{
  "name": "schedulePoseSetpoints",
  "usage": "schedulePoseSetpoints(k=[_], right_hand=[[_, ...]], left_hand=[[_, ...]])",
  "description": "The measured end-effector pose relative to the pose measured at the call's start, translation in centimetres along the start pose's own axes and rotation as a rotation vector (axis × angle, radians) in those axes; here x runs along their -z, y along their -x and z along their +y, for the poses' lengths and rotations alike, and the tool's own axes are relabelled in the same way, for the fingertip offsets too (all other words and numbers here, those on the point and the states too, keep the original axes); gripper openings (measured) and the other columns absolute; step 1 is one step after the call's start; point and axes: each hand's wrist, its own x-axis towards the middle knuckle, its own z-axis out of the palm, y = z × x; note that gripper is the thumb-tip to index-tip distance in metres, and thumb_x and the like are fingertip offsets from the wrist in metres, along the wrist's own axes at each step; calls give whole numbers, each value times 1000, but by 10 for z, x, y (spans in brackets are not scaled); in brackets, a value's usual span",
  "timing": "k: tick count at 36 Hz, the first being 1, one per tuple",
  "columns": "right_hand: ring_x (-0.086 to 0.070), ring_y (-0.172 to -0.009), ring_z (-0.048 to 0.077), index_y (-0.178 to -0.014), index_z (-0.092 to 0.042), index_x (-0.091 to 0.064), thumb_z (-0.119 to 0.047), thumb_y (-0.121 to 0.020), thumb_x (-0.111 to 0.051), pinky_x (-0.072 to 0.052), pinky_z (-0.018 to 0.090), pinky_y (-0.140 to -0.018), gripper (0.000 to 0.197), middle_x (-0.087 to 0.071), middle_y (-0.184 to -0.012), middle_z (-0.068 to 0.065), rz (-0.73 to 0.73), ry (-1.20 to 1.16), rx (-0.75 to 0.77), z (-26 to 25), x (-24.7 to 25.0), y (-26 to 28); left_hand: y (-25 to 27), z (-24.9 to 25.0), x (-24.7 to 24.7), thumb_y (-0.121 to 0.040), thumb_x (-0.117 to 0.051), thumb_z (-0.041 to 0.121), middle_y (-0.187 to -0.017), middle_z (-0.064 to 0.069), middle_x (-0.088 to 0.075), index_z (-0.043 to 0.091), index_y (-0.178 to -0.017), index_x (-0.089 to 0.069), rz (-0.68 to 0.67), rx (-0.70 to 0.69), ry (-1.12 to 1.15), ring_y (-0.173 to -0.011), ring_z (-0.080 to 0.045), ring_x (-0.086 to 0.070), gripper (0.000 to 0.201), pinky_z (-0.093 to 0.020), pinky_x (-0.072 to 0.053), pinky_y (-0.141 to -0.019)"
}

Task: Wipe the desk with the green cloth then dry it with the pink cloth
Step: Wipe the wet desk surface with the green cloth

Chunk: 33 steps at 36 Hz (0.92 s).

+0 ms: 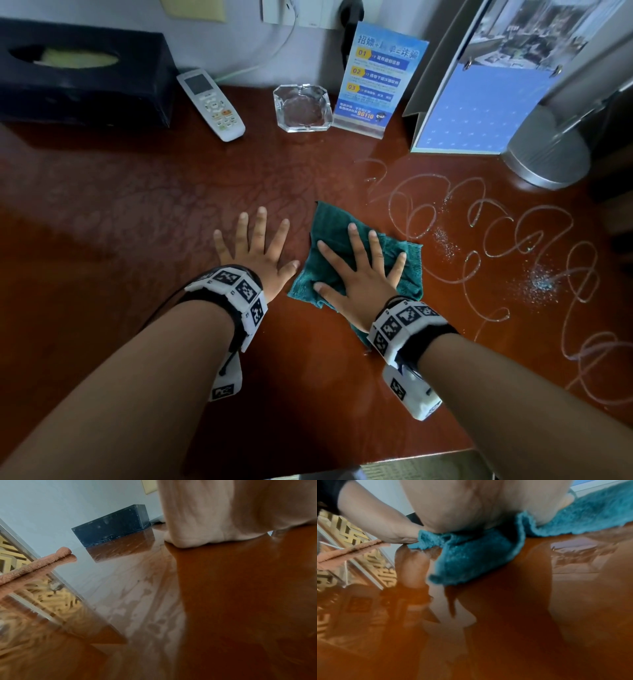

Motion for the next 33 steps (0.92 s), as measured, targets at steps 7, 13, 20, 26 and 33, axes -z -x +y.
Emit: schedulePoseSetpoints(k=[7, 13, 20, 26, 33], right_hand=[[34, -139, 24, -138, -64, 10, -74, -87, -21, 20, 70, -102, 60, 34, -152, -13, 8, -44, -39, -3, 14, -29], [32, -140, 25, -138, -64, 8, -74, -88, -20, 19, 70, -100, 59, 32, -153, -13, 10, -69, -67, -3, 26, -53], [30, -141, 26, -139, -63, 7, -73, -88, -22, 17, 71, -100, 59, 30, -154, -12, 13, -76, -88, -5, 37, -69], [28, -142, 27, -140, -62, 7, -77, -85, -22, 16, 71, -101, 63, 29, -155, -12, 16, -92, -124, -6, 48, -84], [29, -142, 27, -141, -61, 5, -82, -81, -25, 14, 73, -101, 71, 31, -154, -10, 22, -146, -217, -11, 59, -102]], left_hand=[[0, 0, 0, -94, -9, 60, -142, 0, 47, 38, -137, 35, -9, 6, -1, -136, -28, 35, 65, -62, 14, -109], [-2, 0, -1, -90, -5, 66, -143, 1, 47, 38, -126, 40, -9, 11, -1, -136, -28, 35, 64, -61, 13, -109], [-3, -1, -3, -90, -7, 66, -137, 2, 51, 38, -125, 40, 10, 5, -5, -136, -28, 35, 65, -61, 13, -109], [-3, -1, -3, -90, -9, 66, -139, 2, 50, 38, -125, 39, -1, 2, 7, -135, -28, 36, 65, -61, 15, -109], [-5, -3, -4, -90, -11, 67, -145, 1, 45, 40, -126, 38, 9, -4, 13, -136, -28, 35, 67, -61, 14, -108]])
